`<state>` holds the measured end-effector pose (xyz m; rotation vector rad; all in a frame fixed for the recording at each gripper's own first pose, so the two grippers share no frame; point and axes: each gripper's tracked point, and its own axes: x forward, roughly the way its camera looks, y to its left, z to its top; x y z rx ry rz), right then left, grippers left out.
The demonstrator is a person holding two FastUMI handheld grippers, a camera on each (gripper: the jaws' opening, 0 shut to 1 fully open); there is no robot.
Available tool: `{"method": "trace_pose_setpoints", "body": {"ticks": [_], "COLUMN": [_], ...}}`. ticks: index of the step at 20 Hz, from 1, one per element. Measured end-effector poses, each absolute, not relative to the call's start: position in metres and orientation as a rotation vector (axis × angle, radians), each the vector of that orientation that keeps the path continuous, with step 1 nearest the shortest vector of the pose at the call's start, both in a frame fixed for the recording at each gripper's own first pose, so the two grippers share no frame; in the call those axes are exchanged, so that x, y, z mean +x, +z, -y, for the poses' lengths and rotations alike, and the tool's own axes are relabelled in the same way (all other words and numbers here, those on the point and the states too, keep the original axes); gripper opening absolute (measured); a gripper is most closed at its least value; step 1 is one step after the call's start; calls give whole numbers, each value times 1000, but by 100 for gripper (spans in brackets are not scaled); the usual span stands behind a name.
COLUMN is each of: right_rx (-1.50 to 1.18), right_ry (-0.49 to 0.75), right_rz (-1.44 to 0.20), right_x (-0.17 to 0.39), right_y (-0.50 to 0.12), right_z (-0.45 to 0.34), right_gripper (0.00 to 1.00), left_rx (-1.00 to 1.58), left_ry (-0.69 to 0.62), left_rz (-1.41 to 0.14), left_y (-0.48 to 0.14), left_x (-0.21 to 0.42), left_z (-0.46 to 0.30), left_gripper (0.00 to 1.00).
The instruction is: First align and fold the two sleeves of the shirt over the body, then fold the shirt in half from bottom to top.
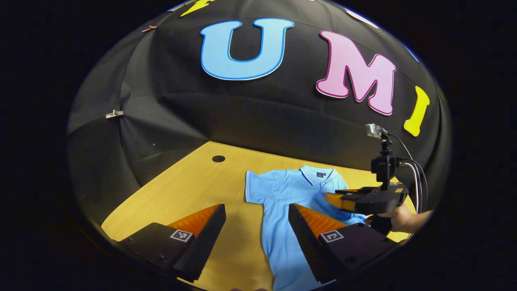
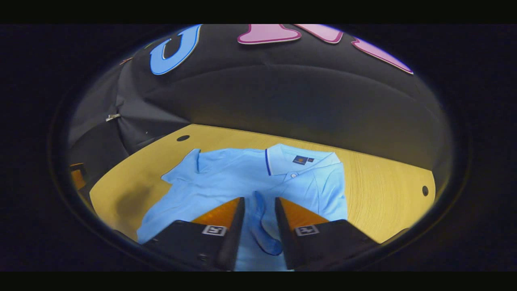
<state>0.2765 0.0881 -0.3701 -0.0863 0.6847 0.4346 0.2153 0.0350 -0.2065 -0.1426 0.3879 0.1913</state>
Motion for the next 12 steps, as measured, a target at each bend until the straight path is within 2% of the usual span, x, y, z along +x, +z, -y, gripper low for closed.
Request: {"method": "trace_pose_setpoints", "body": {"ticks": [2,4,10,12], "right_rx": [-85,-84,-78,-80], "right_ry": [423,396,267,230], "right_rz": [-661,-630,-509,-485], "right_x": [273,269,253,244], "right_y": [-361,-347,-295,-284], "right_z": [-80,-65,7,31], "right_gripper": [77,97,98,95], "left_rx": [-123,-104,-74,-71], "left_ry": [186,167,101,83], "left_rz": [-395,-410,-440,-456], "left_y": [-215,-225,-254,-268], "left_x": [239,265,364,395], "left_z": [-43,-49,-62,-63], "left_gripper": [99,98,99,99]}}
